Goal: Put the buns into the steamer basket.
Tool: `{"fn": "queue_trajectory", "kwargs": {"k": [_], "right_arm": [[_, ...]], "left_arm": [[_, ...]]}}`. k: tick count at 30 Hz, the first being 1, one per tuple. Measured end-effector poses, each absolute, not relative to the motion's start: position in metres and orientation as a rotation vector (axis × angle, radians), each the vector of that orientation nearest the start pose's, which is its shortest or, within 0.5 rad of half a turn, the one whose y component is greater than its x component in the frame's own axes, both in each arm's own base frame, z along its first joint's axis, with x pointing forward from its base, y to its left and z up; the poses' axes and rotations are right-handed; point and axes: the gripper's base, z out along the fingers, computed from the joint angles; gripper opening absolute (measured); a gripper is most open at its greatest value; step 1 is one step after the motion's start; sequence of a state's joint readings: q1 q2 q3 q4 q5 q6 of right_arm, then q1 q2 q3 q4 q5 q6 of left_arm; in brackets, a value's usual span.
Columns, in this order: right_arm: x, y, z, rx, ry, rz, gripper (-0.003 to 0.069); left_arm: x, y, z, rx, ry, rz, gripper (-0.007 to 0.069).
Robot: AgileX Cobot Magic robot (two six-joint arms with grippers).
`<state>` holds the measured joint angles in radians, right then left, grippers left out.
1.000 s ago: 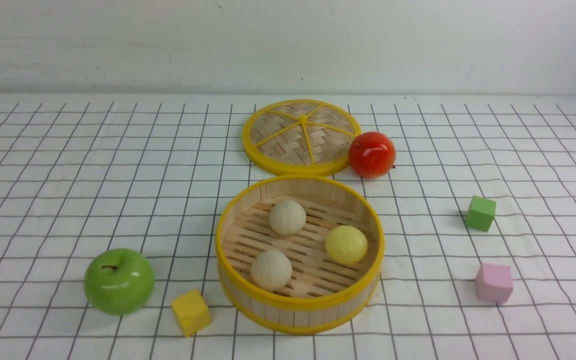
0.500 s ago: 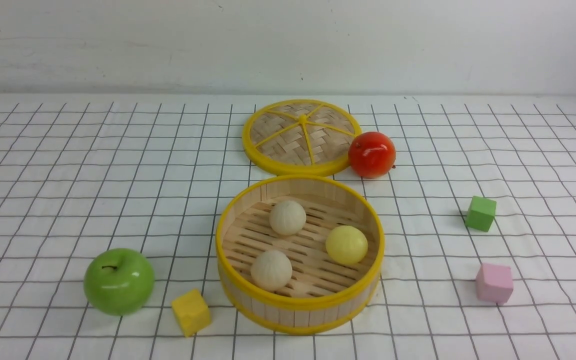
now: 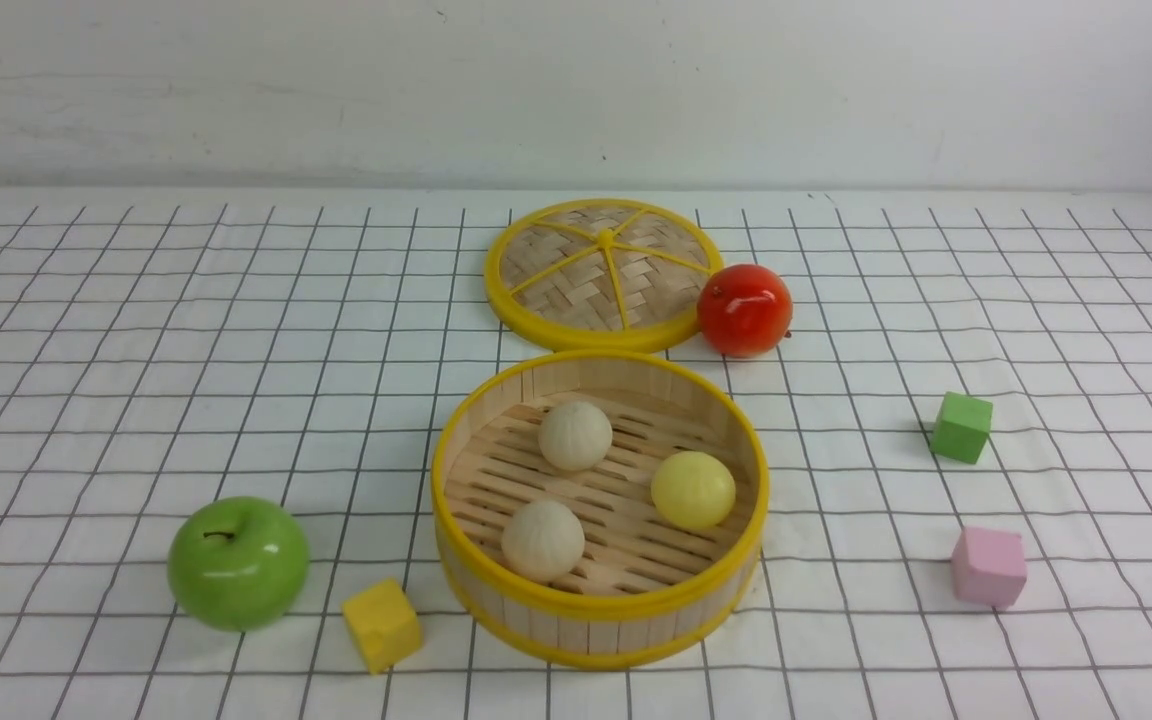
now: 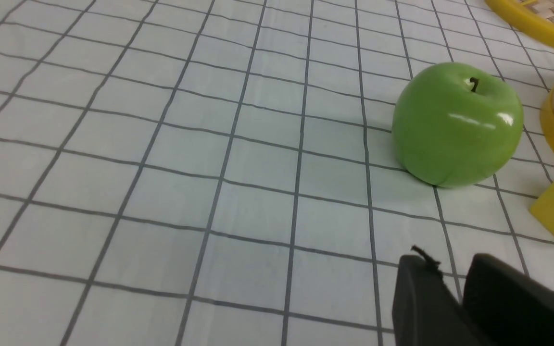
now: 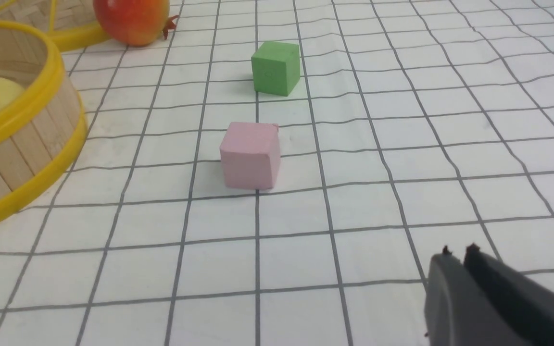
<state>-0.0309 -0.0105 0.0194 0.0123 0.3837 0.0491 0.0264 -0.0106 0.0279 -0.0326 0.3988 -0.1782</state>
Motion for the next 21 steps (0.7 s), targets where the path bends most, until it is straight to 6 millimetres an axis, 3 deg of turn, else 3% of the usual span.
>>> {"fn": "queue_trajectory", "kwargs": {"k": [21], "right_arm": [[0.0522, -0.0012, 0.1727, 0.082, 1.875, 0.024, 0.0064]], "left_arm": [[0.0517, -0.0041, 0.1686, -0.135, 1.899, -0.192, 0.0155]]}}
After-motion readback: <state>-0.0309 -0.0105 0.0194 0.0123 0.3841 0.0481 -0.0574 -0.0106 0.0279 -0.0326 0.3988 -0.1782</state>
